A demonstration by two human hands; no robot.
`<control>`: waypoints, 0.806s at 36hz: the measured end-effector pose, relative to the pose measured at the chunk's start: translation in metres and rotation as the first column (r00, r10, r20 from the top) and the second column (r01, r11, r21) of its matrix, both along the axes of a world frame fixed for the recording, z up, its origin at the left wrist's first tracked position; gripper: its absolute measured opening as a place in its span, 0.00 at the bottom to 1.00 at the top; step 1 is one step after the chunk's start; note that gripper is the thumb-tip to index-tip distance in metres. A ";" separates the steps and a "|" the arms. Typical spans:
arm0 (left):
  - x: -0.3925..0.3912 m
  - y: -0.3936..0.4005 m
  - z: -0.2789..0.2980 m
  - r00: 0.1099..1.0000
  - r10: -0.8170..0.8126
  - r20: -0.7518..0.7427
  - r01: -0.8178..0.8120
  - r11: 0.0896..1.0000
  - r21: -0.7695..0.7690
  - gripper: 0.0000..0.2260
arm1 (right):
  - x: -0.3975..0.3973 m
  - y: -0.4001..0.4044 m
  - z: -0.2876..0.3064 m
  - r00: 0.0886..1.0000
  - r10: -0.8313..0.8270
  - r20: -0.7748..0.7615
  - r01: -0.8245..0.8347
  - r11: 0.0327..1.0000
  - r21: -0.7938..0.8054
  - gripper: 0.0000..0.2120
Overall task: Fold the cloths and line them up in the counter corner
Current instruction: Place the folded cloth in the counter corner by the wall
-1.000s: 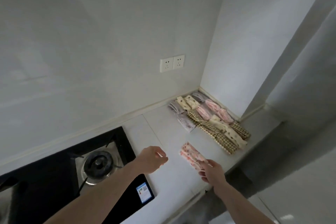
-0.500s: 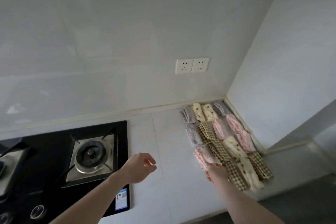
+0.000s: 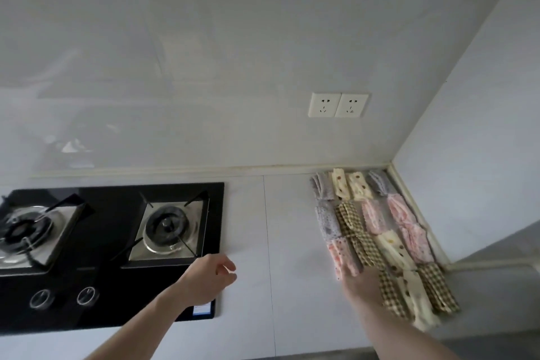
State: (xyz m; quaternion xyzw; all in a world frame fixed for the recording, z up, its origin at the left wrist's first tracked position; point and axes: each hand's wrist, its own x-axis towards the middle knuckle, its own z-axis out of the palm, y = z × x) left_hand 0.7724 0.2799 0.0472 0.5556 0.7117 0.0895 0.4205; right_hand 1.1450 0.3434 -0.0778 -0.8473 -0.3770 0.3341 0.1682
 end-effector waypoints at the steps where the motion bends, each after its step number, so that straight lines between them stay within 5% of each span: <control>1: -0.005 -0.005 0.001 1.000 0.009 -0.002 -0.009 1.000 0.003 0.04 | -0.009 -0.002 0.007 0.997 0.025 0.067 -0.026 0.999 0.019 0.37; 4: -0.024 -0.028 0.004 1.000 0.022 -0.012 -0.021 1.000 0.012 0.03 | -0.049 -0.013 0.040 0.990 0.084 0.110 -0.101 0.981 0.163 0.24; 11: -0.091 -0.113 0.020 0.990 0.142 -0.013 -0.141 0.989 0.031 0.05 | -0.178 -0.052 0.083 0.914 0.404 -0.048 -0.375 0.883 0.283 0.21; 18: -0.193 -0.225 0.040 0.943 0.320 -0.088 -0.305 0.941 0.148 0.08 | -0.345 -0.128 0.130 0.615 0.775 -0.147 -0.685 0.617 0.388 0.21; 29: -0.341 -0.391 0.065 0.789 0.611 -0.061 -0.564 0.761 0.319 0.07 | -0.566 -0.244 0.180 0.218 0.952 -0.216 -0.827 0.297 0.477 0.20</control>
